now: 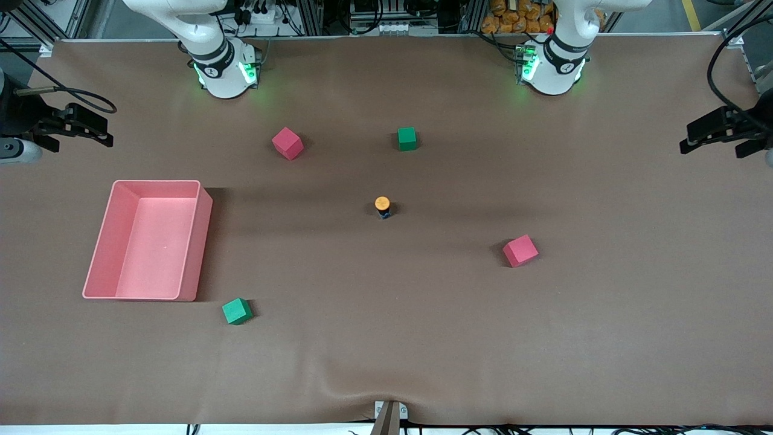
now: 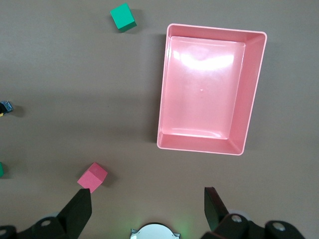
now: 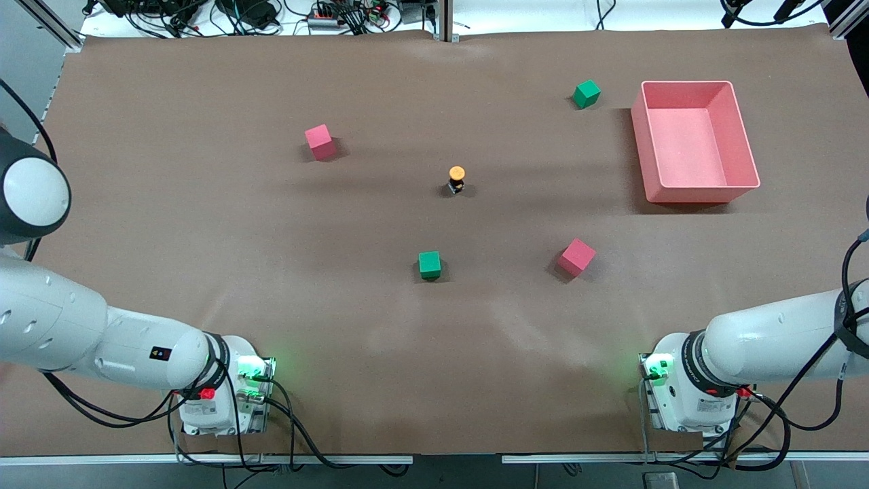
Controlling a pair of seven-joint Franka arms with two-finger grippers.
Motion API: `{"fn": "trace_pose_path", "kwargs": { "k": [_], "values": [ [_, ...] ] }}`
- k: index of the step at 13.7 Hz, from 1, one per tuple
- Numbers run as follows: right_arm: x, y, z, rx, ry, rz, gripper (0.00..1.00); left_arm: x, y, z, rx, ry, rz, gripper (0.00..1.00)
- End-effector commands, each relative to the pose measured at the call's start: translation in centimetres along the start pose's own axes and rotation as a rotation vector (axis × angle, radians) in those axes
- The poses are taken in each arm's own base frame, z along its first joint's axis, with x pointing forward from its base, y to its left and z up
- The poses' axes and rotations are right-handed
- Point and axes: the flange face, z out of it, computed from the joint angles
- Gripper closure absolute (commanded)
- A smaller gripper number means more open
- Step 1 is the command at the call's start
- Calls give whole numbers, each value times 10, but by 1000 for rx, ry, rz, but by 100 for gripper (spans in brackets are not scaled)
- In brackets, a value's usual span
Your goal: Place and upright button with both arms
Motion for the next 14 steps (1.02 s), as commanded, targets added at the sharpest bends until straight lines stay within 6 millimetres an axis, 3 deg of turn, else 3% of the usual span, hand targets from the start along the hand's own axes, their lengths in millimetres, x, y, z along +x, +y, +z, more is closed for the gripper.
{"fn": "trace_pose_path", "kwargs": {
  "k": [1, 5, 9, 10, 12, 13, 14],
  "values": [
    [0, -1, -3, 7, 3, 1, 0, -2, 0, -2, -2, 3, -6, 0],
    [-1, 1, -3, 8, 3, 6, 0, -21, -12, -7, -13, 5, -33, 0],
    [0, 1, -3, 6, 6, 5, 0, -27, -10, -11, -13, 7, -30, 0],
    [0, 1, -3, 6, 6, 6, 0, -36, -8, -14, -16, 0, -25, 0],
    [-2, 6, -3, 8, 2, 17, 0, -73, 2, -5, -17, -32, -17, 0],
    [-4, 12, -5, 9, 1, 38, 0, -86, 18, -7, 4, -15, -18, 0],
    [-5, 24, -5, 24, -1, 92, 0, -87, 23, -9, 39, -9, -36, 0]
  ]
}}
